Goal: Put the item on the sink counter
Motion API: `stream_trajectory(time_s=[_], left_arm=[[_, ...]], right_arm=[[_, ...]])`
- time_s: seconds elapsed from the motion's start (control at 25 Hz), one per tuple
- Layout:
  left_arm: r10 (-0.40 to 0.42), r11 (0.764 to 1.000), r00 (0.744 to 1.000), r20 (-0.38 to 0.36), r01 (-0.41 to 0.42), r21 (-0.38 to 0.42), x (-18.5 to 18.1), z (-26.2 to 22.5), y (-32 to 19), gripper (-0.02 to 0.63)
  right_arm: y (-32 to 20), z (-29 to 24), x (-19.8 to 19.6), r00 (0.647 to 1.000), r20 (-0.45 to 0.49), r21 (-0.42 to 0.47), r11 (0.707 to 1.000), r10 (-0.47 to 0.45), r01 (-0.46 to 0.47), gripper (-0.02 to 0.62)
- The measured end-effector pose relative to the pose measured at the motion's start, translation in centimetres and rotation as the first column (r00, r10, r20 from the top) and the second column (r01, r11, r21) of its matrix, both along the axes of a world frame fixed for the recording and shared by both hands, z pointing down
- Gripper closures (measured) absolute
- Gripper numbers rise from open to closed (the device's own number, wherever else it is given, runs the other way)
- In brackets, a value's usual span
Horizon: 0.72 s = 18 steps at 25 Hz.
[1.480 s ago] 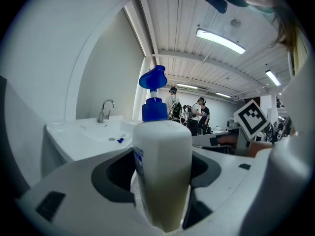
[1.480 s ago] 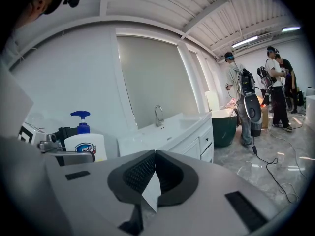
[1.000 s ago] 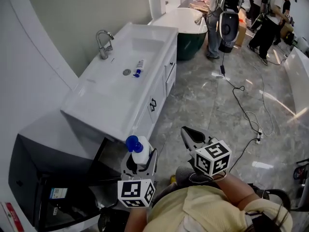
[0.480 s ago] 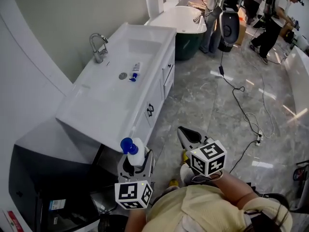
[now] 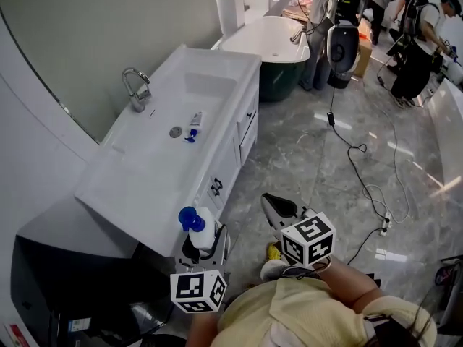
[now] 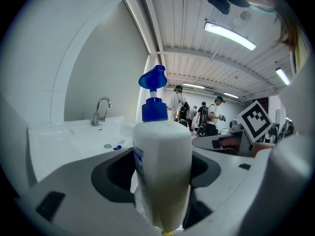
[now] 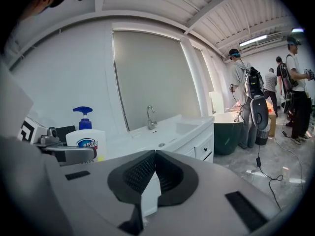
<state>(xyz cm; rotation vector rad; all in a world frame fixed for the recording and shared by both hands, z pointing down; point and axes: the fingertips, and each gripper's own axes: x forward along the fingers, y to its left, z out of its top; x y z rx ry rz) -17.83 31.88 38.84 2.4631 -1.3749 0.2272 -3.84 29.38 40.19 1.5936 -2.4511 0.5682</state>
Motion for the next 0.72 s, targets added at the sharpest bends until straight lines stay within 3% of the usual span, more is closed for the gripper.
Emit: stream_trajectory(time_s=[0.72], left_arm=[[-0.03, 0.999, 0.999, 0.028, 0.03, 0.013, 8.4, -0.5, -7.8, 0.298]], right_arm=[[-8.1, -0.2, 7.7, 0.997, 0.025, 0.005, 0.998, -0.067, 0.067, 0.572]])
